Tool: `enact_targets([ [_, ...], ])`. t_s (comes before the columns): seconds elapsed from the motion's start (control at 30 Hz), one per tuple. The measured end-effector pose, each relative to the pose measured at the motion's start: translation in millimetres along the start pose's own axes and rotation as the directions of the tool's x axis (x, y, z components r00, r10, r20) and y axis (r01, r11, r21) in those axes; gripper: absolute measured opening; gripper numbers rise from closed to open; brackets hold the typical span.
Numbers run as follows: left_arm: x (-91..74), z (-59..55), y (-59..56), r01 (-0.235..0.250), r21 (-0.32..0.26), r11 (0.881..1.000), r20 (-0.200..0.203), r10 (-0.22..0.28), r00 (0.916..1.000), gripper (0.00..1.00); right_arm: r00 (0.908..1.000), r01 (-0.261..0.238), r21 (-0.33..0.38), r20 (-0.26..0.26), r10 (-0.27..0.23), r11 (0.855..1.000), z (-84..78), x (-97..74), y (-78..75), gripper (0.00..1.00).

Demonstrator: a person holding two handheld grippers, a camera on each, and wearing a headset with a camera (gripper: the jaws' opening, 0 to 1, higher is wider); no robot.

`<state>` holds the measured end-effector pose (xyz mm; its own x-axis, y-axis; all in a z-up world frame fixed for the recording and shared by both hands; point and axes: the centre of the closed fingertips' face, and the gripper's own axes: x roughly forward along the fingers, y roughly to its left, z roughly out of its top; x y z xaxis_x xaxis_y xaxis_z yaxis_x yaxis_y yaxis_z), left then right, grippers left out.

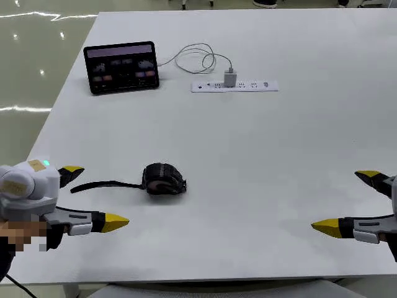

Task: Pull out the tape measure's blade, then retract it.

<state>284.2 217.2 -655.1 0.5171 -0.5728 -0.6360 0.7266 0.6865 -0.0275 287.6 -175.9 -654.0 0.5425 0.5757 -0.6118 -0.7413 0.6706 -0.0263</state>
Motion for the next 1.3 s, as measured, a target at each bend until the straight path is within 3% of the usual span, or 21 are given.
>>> enact_targets([
  [0.2,27.6,9.0,5.0,0.066,0.099,0.993,-0.083,-0.058,0.9949,0.94,0.9969,-0.079,-0.058,-0.001,0.079,0.995,17.9,27.3,13.0,0.93],
  [0.4,51.0,22.4,9.3,0.112,0.219,0.969,-0.158,-0.078,0.9843,0.95,0.9927,-0.12,-0.092,-0.016,0.119,0.988,30.6,51.8,21.3,0.93],
  [0.6,62.1,35.1,5.9,0.171,0.282,0.944,-0.195,-0.118,0.9737,0.89,0.9867,-0.162,-0.13,-0.021,0.161,0.978,39.4,65.5,30.3,0.96],
  [0.77,73.3,33.0,2.1,0.241,0.349,0.905,-0.281,-0.144,0.9489,0.86,0.9821,-0.188,-0.141,-0.024,0.187,0.972,44.3,75.7,35.7,0.99],
  [0.8,74.8,30.5,-1.1,0.272,0.361,0.892,-0.314,-0.159,0.936,0.86,0.9796,-0.201,-0.147,-0.024,0.2,0.968,46.1,77.6,38.5,0.99],
  [0.83,75.5,29.8,-3.3,0.291,0.366,0.884,-0.331,-0.168,0.9285,0.85,0.9792,-0.203,-0.151,-0.026,0.201,0.967,46.8,79.1,39.4,1.0],
  [0.93,82.2,34.2,-4.9,0.308,0.381,0.872,-0.344,-0.176,0.9223,0.83,0.977,-0.213,-0.176,-0.026,0.212,0.961,51.2,83.2,42.3,1.0],
  [1.07,92.3,36.5,-5.3,0.334,0.422,0.843,-0.379,-0.171,0.9096,0.82,0.9727,-0.229,-0.169,-0.005,0.232,0.959,63.1,91.0,45.8,1.0],
  [1.27,105.6,35.4,-6.9,0.368,0.441,0.819,-0.418,-0.175,0.8914,0.75,0.9677,-0.247,-0.169,0.006,0.252,0.954,74.5,106.4,50.0,0.99],
  [1.3,108.7,33.1,-7.9,0.379,0.437,0.816,-0.433,-0.178,0.8838,0.75,0.9656,-0.256,-0.171,0.003,0.26,0.951,76.0,110.6,52.0,0.99],
])
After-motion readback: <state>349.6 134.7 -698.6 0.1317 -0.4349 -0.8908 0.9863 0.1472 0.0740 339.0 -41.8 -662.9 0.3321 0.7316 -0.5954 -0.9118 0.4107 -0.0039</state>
